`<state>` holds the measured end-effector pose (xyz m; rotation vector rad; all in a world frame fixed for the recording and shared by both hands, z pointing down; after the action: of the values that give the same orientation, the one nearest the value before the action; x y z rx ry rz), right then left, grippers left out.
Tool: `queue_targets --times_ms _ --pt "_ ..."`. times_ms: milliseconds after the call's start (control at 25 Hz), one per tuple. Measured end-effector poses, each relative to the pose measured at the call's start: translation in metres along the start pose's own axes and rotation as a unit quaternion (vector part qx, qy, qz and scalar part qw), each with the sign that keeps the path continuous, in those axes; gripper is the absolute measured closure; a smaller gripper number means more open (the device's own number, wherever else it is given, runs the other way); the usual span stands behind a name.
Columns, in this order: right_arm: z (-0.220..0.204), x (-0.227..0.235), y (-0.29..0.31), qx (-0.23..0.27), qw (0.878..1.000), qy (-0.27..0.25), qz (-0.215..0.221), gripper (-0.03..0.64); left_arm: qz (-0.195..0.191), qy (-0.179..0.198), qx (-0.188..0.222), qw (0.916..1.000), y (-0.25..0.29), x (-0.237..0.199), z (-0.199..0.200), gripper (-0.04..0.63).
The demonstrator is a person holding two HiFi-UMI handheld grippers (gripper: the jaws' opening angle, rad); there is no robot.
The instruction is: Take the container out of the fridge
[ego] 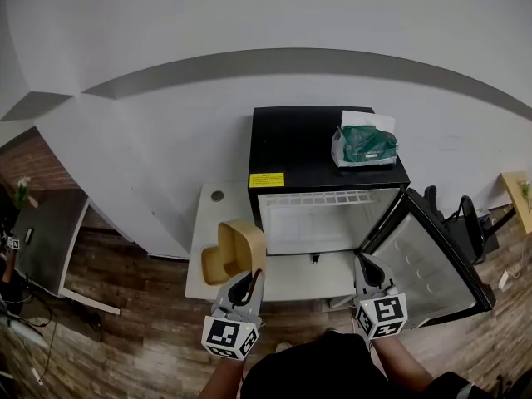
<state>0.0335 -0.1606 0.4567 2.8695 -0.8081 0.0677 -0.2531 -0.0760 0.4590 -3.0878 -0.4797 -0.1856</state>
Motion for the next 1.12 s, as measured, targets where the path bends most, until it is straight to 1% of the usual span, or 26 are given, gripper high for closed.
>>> queue_targets --times_ms 160,880,1000,1120 --pt "0.0015 0.0002 -0.0033 0.003 1.000 0.000 -0.006 0.617 0.009 -0.007 0.003 0.9999 -0.0041 -0.0032 -0.0018 0.566" --pt "-0.0021 0.0040 -0.0047 -0.005 1.000 -0.016 -0.026 0.618 0.011 -0.010 0.001 0.9999 0.0004 -0.0064 -0.0091 0.567" --pt "-0.0024 0.0065 -0.0036 -0.006 1.000 -0.013 -0.028 0.618 0.014 -0.010 0.002 0.9999 0.0008 -0.0072 -0.0083 0.568" --pt "-0.0038 0.0090 -0.0010 -0.010 1.000 0.005 -0.023 0.618 0.014 -0.008 0.002 0.9999 0.0015 -0.0078 -0.0079 0.568"
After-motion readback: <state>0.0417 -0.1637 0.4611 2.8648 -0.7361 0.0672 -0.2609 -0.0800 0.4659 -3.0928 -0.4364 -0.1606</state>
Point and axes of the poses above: the fingertips, and each gripper's own axes: y forward along the fingers, x to its right, z out of its top, the point moved 9 cm from there along -y, backward along the fingers, and after that the axes turned 10 degrees about y, right-handed, at the moved point
